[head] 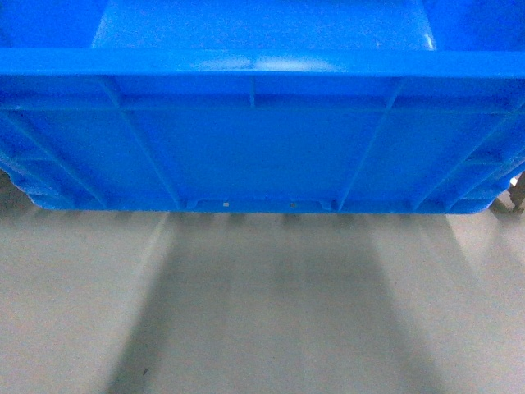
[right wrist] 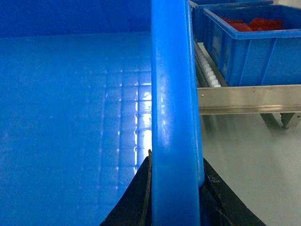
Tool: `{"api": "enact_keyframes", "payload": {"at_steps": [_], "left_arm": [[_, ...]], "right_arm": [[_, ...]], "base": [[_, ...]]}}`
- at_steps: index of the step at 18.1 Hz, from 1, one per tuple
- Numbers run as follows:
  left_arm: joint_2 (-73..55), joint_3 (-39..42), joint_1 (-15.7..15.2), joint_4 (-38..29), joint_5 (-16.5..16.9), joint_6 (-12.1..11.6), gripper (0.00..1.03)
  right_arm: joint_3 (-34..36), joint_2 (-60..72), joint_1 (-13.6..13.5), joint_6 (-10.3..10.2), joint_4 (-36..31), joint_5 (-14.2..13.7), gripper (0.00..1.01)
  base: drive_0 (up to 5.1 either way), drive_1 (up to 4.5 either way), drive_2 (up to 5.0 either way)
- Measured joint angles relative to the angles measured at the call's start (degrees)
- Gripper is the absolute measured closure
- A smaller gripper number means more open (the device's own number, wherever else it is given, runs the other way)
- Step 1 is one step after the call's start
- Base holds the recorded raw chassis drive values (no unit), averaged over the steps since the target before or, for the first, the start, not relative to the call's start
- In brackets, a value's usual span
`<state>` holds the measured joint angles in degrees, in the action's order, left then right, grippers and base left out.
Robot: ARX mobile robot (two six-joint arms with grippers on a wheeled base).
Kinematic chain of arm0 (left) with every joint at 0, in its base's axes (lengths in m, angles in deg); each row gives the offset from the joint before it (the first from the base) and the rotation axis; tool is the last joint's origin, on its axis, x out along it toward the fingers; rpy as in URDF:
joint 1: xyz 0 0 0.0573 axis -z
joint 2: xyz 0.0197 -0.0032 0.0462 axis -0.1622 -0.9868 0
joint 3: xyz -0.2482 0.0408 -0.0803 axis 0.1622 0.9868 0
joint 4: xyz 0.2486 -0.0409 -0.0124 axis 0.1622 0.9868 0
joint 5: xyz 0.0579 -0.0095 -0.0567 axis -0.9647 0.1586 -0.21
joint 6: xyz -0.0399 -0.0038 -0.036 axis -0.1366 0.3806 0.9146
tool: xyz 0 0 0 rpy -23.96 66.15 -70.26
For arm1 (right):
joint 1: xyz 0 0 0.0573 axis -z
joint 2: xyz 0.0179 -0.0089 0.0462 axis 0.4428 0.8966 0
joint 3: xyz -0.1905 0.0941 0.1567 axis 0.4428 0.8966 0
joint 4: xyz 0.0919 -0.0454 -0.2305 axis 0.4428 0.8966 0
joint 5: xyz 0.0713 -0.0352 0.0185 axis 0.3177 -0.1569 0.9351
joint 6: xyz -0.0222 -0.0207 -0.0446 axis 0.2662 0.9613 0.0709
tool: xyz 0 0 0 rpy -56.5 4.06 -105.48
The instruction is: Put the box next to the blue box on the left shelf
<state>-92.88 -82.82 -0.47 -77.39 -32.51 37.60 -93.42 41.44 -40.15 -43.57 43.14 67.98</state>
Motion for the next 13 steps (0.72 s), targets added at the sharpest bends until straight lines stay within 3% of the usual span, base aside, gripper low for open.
{"api": "enact_keyframes", "payload": {"at_steps": [1,13], "left_arm": [[0.00,0.00,0.00,0.02,0.00,0.00,0.85],[0.13,0.00,0.00,-0.07,0.04,0.04,0.85]], "right_arm": [[0.00,0.00,0.00,0.00,0.00,0.00,0.82],[0.00,0.00,0.00,0.02,-0.07,-0.04,0.82]], "base": [[0.0,0.00,0.0],[0.0,4.36,-4.3]]}}
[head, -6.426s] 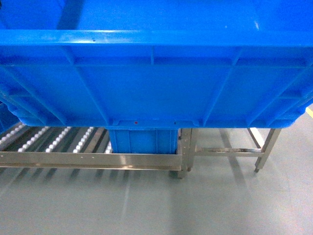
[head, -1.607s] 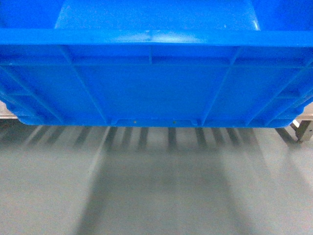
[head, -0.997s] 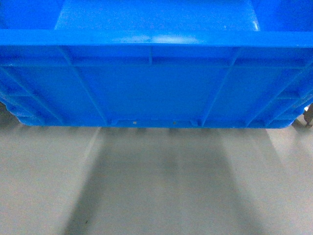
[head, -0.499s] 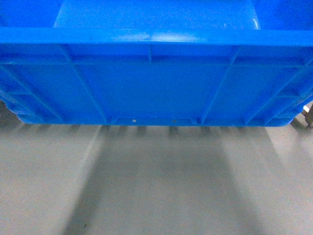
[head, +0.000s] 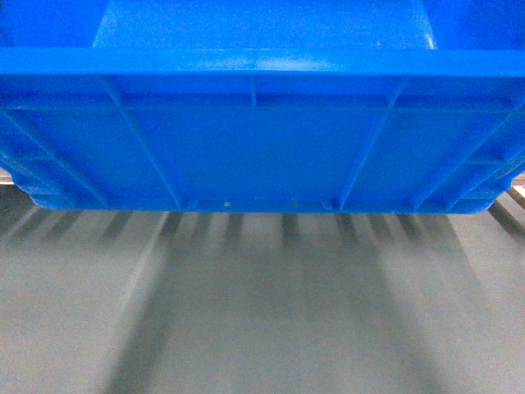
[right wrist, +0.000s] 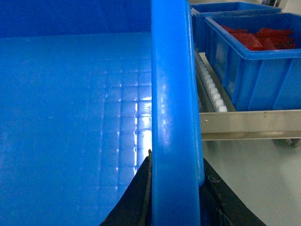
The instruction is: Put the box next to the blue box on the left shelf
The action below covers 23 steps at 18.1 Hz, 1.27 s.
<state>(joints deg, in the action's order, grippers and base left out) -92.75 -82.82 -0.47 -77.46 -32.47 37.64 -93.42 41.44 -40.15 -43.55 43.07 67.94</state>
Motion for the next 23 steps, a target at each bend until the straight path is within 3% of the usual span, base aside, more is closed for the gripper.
{"api": "enact_keyframes", "payload": {"at_steps": [23], "left_arm": [[-0.02,0.00,0.00,0.00,-0.07,-0.04,0.85]], "right_arm": [[0.00,0.00,0.00,-0.02,0.11,0.07,0.82]], "base": [[0.1,4.41,-4.2]]}}
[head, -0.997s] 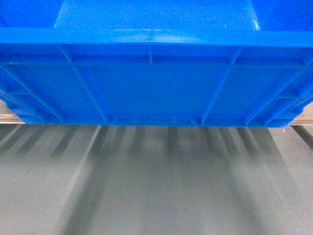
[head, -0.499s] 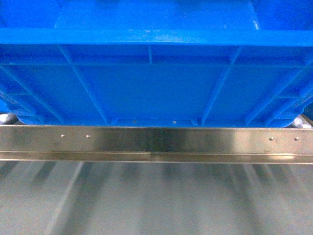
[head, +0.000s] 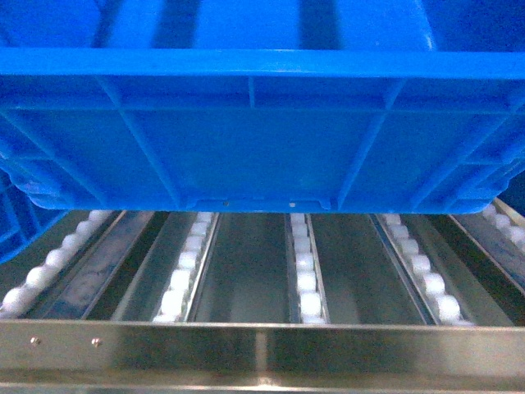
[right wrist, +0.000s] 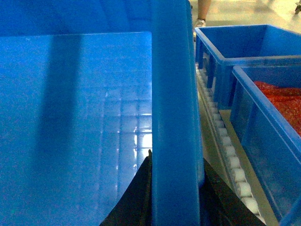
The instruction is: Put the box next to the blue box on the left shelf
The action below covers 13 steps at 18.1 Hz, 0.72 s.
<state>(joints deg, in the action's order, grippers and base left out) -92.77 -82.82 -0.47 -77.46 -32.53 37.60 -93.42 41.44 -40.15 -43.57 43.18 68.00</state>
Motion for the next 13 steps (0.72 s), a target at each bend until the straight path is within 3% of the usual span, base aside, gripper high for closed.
{"api": "enact_keyframes", "payload": {"at_steps": [13], "left_arm": [[-0.15,0.00,0.00,0.02,0.02,0.07,0.85]], "right_arm": [[0.00,0.00,0.00,0.00,-0.04,-0.02,0.82]], "base": [[0.0,0.00,0.0]]}}
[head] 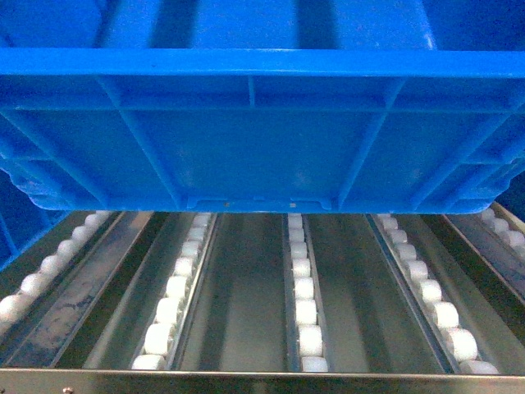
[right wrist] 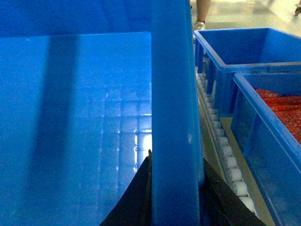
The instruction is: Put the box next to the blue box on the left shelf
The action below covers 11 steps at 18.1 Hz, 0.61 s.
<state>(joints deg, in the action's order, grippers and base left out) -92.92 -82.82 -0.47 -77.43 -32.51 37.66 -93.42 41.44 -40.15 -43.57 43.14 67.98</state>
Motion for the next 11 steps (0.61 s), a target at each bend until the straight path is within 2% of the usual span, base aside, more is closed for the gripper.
{"api": "enact_keyframes", "payload": {"at_steps": [11], "left_arm": [[0.00,0.00,0.00,0.00,0.00,0.00,0.85]], "right_arm": [[0.00,0.00,0.00,0.00,0.00,0.00,0.82]], "base": [[0.0,0.00,0.0]]}}
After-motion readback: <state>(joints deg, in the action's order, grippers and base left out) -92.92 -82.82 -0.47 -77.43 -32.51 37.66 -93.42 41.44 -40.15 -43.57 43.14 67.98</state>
